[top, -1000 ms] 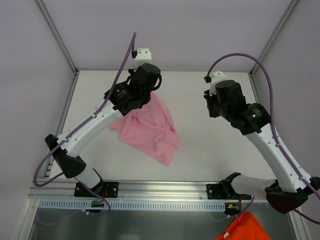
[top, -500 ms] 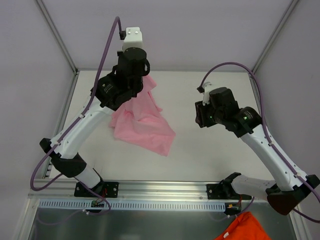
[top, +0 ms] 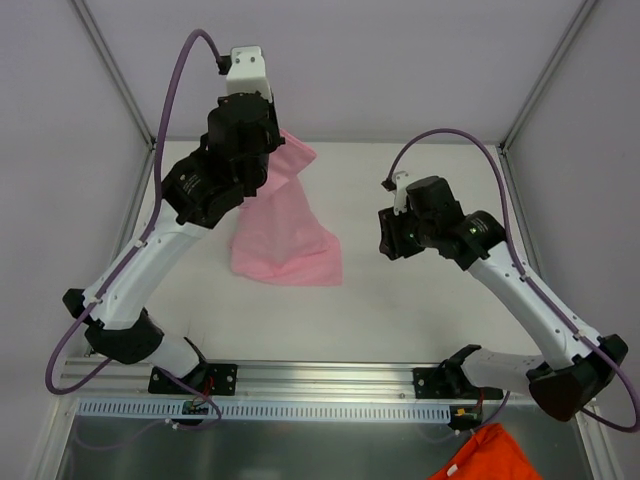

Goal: Fold and stack the t-shirts
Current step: Flatten out the tshirt

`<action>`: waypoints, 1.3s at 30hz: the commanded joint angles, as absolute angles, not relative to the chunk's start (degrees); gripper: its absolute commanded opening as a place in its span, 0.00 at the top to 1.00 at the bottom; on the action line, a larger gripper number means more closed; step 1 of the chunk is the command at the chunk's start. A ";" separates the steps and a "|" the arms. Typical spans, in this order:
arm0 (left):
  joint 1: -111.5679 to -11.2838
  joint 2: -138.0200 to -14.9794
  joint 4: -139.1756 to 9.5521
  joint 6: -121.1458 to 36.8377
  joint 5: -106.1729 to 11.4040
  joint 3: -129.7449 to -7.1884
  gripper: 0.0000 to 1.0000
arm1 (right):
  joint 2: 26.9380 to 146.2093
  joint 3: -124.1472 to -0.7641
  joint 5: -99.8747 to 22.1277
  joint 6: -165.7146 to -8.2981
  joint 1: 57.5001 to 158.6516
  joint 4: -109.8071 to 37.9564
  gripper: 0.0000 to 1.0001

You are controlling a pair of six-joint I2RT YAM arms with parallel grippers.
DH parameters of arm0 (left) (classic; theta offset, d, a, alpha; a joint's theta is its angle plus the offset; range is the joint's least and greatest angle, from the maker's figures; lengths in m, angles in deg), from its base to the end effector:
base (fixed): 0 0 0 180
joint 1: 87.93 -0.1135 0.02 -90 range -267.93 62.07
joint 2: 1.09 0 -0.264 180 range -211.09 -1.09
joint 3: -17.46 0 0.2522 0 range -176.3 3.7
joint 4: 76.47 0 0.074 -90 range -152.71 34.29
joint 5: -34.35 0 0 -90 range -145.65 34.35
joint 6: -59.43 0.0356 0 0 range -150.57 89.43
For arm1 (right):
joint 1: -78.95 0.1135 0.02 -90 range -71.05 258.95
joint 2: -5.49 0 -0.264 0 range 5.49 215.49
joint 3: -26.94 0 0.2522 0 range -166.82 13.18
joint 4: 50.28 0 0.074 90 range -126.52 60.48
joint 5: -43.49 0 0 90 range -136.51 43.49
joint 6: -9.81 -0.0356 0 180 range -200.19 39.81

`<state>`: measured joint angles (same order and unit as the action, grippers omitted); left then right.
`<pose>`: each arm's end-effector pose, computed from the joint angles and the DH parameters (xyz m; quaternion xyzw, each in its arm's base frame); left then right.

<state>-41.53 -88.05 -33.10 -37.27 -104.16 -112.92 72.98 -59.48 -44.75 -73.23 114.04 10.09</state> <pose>0.2171 -0.1893 0.5506 -0.0545 0.7048 -0.0286 0.7067 0.1955 0.1387 0.3667 -0.3329 0.8485 0.1135 0.3954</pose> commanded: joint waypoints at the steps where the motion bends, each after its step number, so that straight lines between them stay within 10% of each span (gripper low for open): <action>1: -41.52 -82.49 -31.25 -43.75 -99.85 -107.51 1.00 | 75.63 -62.05 -42.21 -74.39 114.63 8.13 0.59; 39: -41.78 -76.94 -33.18 -40.68 -106.01 -102.91 1.00 | 99.97 -55.64 -28.41 -83.44 117.62 -5.32 0.46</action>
<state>-41.53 -78.96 -32.60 -40.05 -104.29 -102.97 99.60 -54.09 -30.24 -82.41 117.25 -3.37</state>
